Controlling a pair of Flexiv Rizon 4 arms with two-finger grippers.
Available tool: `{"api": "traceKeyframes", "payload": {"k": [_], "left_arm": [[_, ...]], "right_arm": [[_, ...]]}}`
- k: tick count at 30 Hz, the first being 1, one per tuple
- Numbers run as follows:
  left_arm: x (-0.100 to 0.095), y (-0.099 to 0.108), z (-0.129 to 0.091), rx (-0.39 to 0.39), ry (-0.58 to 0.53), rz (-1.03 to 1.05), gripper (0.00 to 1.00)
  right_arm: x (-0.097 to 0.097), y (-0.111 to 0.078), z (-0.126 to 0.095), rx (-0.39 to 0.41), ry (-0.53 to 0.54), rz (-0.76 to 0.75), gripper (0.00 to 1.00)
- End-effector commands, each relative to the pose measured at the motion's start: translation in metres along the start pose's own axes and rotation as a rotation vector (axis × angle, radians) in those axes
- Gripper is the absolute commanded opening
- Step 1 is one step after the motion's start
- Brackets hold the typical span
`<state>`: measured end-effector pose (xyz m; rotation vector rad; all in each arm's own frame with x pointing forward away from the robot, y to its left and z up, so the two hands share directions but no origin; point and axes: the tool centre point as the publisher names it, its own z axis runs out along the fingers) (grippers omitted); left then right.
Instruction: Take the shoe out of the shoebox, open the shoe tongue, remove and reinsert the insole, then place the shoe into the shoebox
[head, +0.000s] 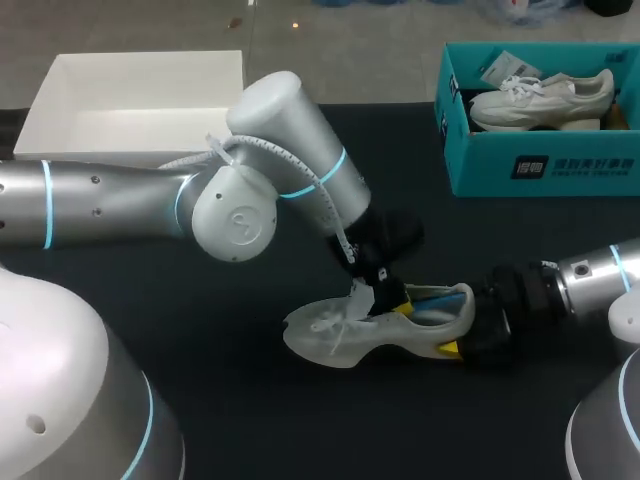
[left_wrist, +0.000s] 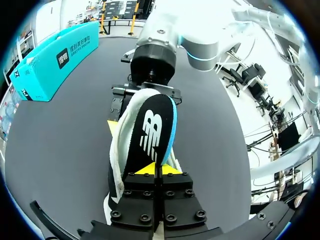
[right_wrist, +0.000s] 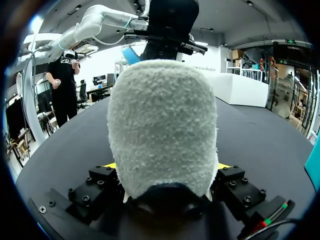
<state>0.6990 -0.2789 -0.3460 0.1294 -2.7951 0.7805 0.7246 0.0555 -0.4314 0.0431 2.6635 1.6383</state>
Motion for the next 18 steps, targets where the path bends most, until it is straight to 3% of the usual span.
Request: {"api": "traceKeyframes", "payload": {"k": [1, 5, 8, 10, 11, 13, 18], "left_arm": [[0.006, -0.004, -0.011, 0.09, 0.021, 0.024, 0.0], [0.014, -0.014, -0.021, 0.16, 0.039, 0.055, 0.0], [0.013, -0.013, -0.019, 0.143, 0.03, 0.054, 0.0], [0.009, -0.009, -0.014, 0.121, 0.023, 0.035, 0.78], [0.009, -0.008, -0.013, 0.116, 0.022, 0.029, 0.91], [0.009, -0.006, -0.013, 0.104, 0.012, 0.022, 1.0], [0.009, -0.004, -0.015, 0.089, -0.022, 0.013, 1.0]], "right_arm": [[0.002, -0.004, 0.001, 0.002, -0.002, 0.0, 0.0], [0.002, -0.004, 0.001, 0.002, -0.002, 0.0, 0.0], [0.002, -0.004, 0.001, 0.002, -0.002, 0.0, 0.0], [0.002, -0.004, 0.001, 0.002, -0.002, 0.0, 0.0], [0.002, -0.004, 0.001, 0.002, -0.002, 0.0, 0.0], [0.002, -0.004, 0.001, 0.002, -0.002, 0.0, 0.0], [0.002, -0.004, 0.001, 0.002, -0.002, 0.0, 0.0]]}}
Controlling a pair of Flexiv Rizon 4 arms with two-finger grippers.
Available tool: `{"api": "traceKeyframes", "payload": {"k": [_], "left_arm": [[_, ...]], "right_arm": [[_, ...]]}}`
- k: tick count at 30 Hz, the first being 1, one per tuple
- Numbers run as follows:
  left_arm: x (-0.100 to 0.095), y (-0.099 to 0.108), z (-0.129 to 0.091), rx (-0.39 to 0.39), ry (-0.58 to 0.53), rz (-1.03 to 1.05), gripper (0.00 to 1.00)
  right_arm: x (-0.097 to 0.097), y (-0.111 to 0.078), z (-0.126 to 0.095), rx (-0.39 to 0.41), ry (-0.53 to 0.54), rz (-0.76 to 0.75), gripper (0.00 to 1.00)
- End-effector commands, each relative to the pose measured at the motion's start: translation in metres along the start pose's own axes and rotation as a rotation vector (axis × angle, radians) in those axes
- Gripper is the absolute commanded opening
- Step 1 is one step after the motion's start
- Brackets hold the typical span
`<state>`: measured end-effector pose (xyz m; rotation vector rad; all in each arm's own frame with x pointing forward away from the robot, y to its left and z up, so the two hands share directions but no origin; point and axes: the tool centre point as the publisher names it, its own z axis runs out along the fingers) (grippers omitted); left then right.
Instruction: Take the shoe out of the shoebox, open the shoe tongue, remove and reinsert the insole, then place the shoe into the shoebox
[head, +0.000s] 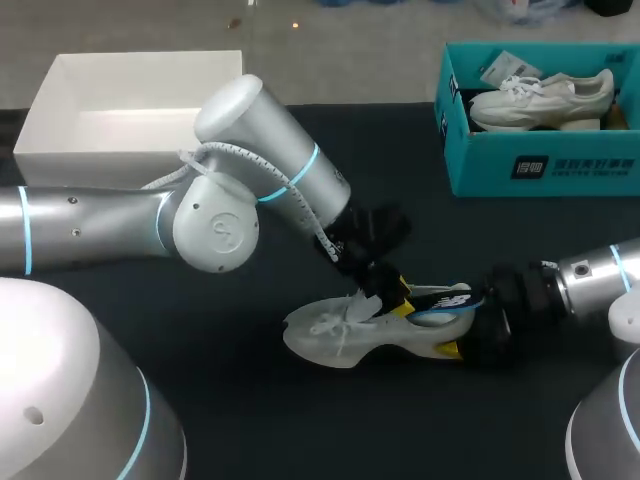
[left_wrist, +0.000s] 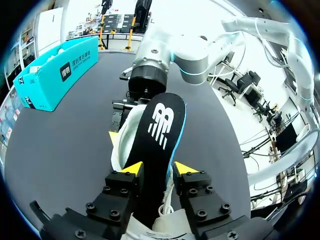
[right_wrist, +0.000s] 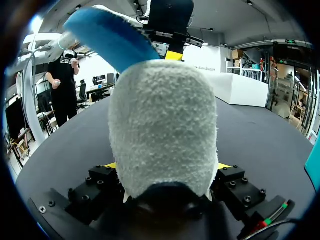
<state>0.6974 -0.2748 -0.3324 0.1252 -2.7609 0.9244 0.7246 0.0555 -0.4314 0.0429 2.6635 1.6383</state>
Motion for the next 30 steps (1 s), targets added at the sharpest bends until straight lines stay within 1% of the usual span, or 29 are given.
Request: {"api": "traceKeyframes", "payload": {"k": [1, 6, 12, 15, 17, 18, 20, 23, 26, 30], "left_arm": [[0.005, -0.001, -0.002, -0.015, -0.027, 0.0, 1.0], [0.011, -0.004, 0.001, -0.039, -0.07, 0.029, 1.0], [0.015, -0.006, 0.008, -0.052, -0.063, 0.055, 1.0], [0.013, -0.008, 0.013, -0.05, -0.068, 0.068, 1.0], [0.011, -0.009, 0.018, -0.056, -0.074, 0.078, 0.96], [0.01, -0.009, 0.02, -0.054, -0.079, 0.085, 0.96], [0.008, -0.01, 0.024, -0.066, -0.113, 0.104, 0.96], [0.005, -0.008, 0.031, -0.078, -0.186, 0.127, 0.95], [0.004, -0.006, 0.037, -0.083, -0.227, 0.146, 0.85], [0.004, -0.008, 0.04, -0.076, -0.242, 0.155, 0.69]], "right_arm": [[0.002, -0.004, 0.001, 0.002, -0.002, 0.0, 0.0], [0.002, -0.004, 0.001, 0.002, -0.002, 0.0, 0.0], [0.002, -0.004, 0.001, 0.002, -0.002, 0.0, 0.0], [0.002, -0.004, 0.001, 0.002, -0.002, 0.0, 0.0], [0.002, -0.004, 0.001, 0.002, -0.002, 0.0, 0.0], [0.002, -0.004, 0.001, 0.002, -0.002, 0.0, 0.0], [0.002, -0.004, 0.001, 0.002, -0.002, 0.0, 0.0], [0.002, -0.004, 0.001, 0.002, -0.002, 0.0, 0.0], [0.002, -0.004, 0.001, 0.002, -0.002, 0.0, 0.0], [0.002, -0.004, 0.001, 0.002, -0.002, 0.0, 0.0]]}}
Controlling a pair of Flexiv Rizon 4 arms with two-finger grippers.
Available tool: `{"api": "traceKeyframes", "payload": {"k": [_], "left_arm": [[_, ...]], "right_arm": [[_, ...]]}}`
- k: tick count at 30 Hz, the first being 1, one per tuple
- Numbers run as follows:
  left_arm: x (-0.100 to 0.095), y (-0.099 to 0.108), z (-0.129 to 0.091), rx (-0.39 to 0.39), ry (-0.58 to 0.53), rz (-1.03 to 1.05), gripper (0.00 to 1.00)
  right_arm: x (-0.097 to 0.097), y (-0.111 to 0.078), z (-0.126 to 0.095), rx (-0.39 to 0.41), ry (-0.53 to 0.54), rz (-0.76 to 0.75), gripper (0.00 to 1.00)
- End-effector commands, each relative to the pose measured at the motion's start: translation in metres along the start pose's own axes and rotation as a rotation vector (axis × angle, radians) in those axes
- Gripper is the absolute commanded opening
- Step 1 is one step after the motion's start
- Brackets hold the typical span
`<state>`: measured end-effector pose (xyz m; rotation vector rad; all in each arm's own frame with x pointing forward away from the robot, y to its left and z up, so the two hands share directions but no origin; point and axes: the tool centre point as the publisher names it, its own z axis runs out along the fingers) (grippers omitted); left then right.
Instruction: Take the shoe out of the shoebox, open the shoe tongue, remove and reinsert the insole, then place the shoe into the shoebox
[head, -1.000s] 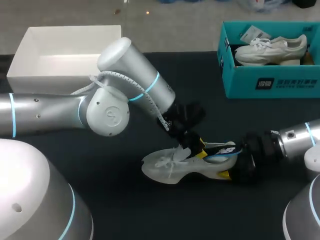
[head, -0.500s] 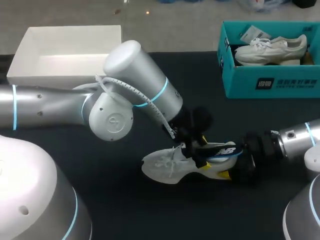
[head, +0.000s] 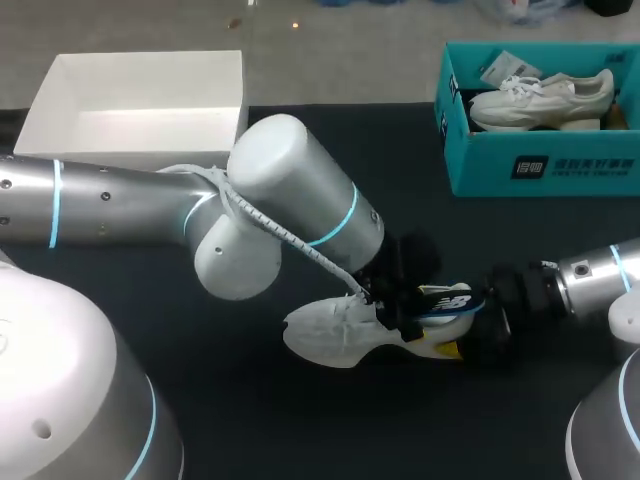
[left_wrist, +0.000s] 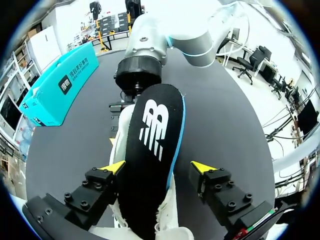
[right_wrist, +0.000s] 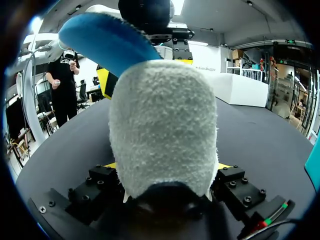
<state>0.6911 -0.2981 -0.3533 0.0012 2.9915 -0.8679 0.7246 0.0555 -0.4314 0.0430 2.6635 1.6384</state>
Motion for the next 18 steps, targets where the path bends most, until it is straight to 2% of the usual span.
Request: {"api": "traceKeyframes", "payload": {"k": [1, 2, 4, 12, 14, 16, 18], "left_arm": [[0.004, -0.004, 0.007, 0.004, -0.022, 0.0, 0.68], [0.004, -0.005, 0.007, 0.006, -0.022, 0.002, 0.65], [0.005, -0.007, 0.007, 0.01, -0.021, 0.005, 0.51], [0.001, -0.004, 0.008, -0.009, -0.045, -0.01, 0.33], [0.0, -0.001, 0.006, -0.016, -0.056, -0.025, 0.21], [-0.002, 0.002, 0.002, -0.022, -0.063, -0.044, 0.0], [-0.005, 0.004, -0.003, -0.024, -0.062, -0.063, 0.0]], "right_arm": [[0.002, -0.004, 0.001, 0.002, -0.002, 0.0, 0.0], [0.002, -0.004, 0.001, 0.002, -0.002, 0.0, 0.0], [0.002, -0.004, 0.001, 0.002, -0.002, 0.0, 0.0], [0.002, -0.004, 0.001, 0.002, -0.002, 0.0, 0.0], [0.002, -0.004, 0.001, 0.002, -0.002, 0.0, 0.0], [0.002, -0.004, 0.001, 0.002, -0.002, 0.0, 0.0], [0.002, -0.004, 0.001, 0.002, -0.002, 0.0, 0.0]]}}
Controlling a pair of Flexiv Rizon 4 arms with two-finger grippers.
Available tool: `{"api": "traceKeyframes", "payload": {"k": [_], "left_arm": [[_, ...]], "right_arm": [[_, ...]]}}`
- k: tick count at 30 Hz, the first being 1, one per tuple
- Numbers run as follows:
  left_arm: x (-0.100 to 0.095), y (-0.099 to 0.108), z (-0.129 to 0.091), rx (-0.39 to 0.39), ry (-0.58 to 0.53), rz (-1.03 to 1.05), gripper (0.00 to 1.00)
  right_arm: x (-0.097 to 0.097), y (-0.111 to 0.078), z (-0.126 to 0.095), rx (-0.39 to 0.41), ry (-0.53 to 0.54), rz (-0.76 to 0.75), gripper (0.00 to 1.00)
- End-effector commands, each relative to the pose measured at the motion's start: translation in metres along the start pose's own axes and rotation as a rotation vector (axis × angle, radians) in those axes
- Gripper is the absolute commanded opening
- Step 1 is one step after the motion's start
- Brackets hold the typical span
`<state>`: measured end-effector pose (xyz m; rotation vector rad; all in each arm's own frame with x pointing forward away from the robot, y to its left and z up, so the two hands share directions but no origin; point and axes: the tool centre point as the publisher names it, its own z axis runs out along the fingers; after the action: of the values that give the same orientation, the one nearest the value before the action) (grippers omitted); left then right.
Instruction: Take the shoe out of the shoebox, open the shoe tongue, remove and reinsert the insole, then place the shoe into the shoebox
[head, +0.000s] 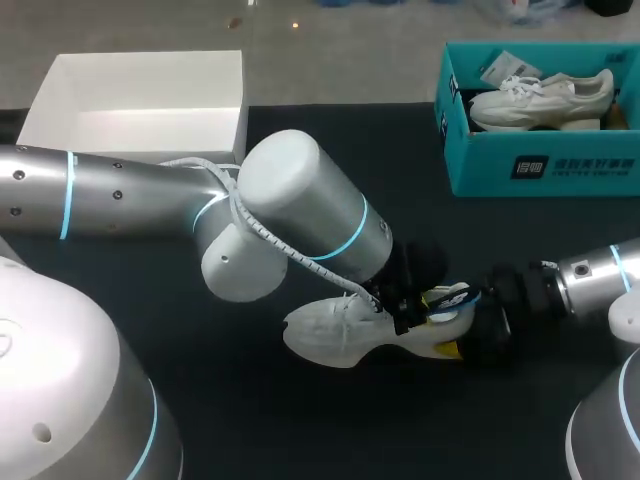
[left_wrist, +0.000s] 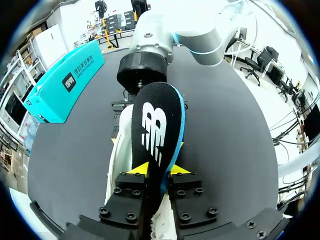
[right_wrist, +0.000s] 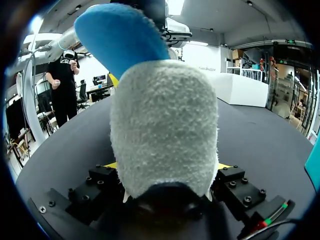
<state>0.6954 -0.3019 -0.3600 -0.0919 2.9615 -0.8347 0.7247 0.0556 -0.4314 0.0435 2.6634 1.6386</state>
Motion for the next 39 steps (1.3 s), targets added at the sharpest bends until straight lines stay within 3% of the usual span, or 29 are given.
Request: {"api": "traceKeyframes", "payload": {"k": [1, 20, 39], "left_arm": [[-0.003, 0.005, -0.014, -0.006, -0.01, -0.026, 0.0], [-0.002, -0.012, -0.069, 0.215, 0.123, -0.111, 0.0], [-0.022, -0.074, -0.104, 0.406, 0.181, -0.047, 0.0]], "right_arm": [[0.002, -0.004, 0.001, 0.003, -0.002, -0.001, 0.0], [0.002, -0.004, 0.001, 0.003, -0.002, -0.001, 0.0], [0.002, -0.004, 0.001, 0.003, -0.002, -0.001, 0.0]]}}
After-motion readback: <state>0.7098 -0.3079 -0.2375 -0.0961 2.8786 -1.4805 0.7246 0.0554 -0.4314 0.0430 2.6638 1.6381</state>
